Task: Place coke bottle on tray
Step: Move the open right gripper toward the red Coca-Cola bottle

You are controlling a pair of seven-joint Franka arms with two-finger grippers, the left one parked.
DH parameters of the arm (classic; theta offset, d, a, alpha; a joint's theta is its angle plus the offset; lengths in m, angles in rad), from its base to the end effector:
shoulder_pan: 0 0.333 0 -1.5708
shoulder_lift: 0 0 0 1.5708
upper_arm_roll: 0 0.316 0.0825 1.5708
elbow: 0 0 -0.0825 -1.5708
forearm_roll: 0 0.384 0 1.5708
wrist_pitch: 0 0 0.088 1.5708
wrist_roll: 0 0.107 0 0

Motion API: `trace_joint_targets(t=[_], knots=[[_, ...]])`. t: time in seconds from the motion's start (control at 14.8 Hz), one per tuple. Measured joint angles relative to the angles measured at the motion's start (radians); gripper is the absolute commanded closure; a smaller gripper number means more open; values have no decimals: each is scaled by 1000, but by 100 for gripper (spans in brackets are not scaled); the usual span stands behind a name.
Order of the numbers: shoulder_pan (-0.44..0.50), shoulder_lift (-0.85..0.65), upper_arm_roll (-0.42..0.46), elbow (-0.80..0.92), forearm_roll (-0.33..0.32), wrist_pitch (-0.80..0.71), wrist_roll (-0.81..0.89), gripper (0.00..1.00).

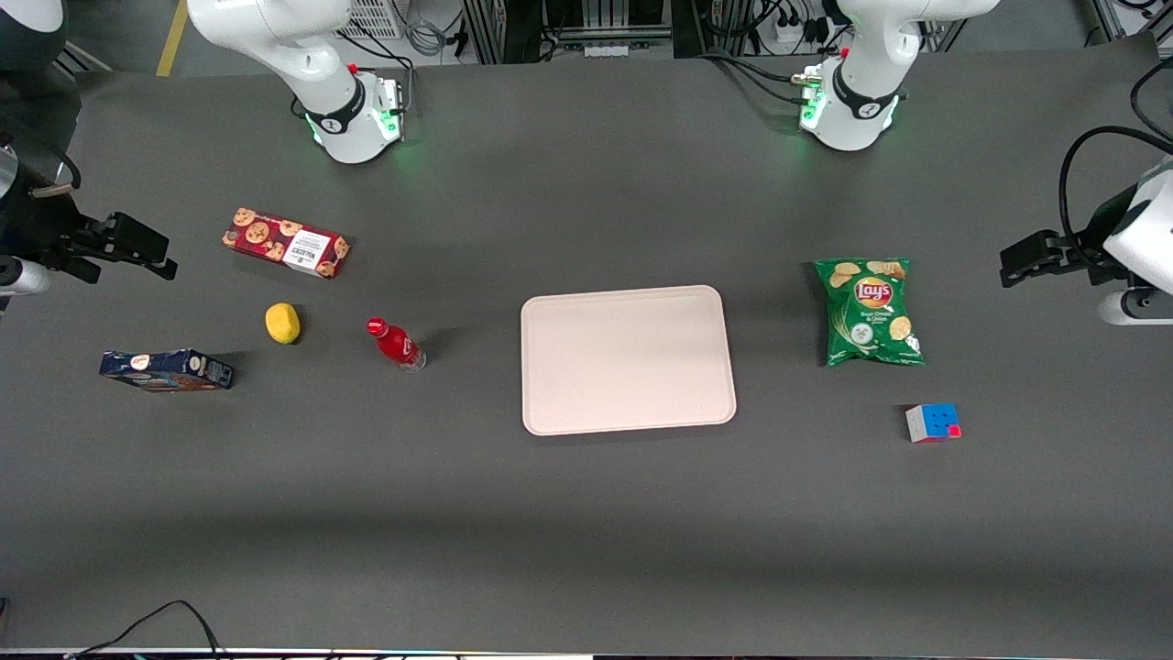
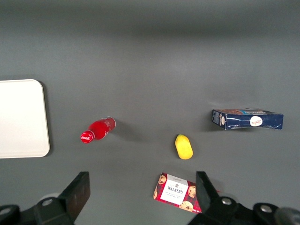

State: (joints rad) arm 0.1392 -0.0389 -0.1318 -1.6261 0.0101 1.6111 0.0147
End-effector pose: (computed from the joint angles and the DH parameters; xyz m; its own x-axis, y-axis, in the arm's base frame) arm 0.5461 0.0037 0.6231 0.9997 -0.0077 0.0233 -0.0074 -0.9999 -0.0156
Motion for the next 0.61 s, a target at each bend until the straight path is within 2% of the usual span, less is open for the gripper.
trace_joint_targets(t=[0.47, 0.61], knots=[[5, 0, 4, 4, 0, -3, 0, 0], [8, 0, 29, 3, 0, -4, 10, 0]])
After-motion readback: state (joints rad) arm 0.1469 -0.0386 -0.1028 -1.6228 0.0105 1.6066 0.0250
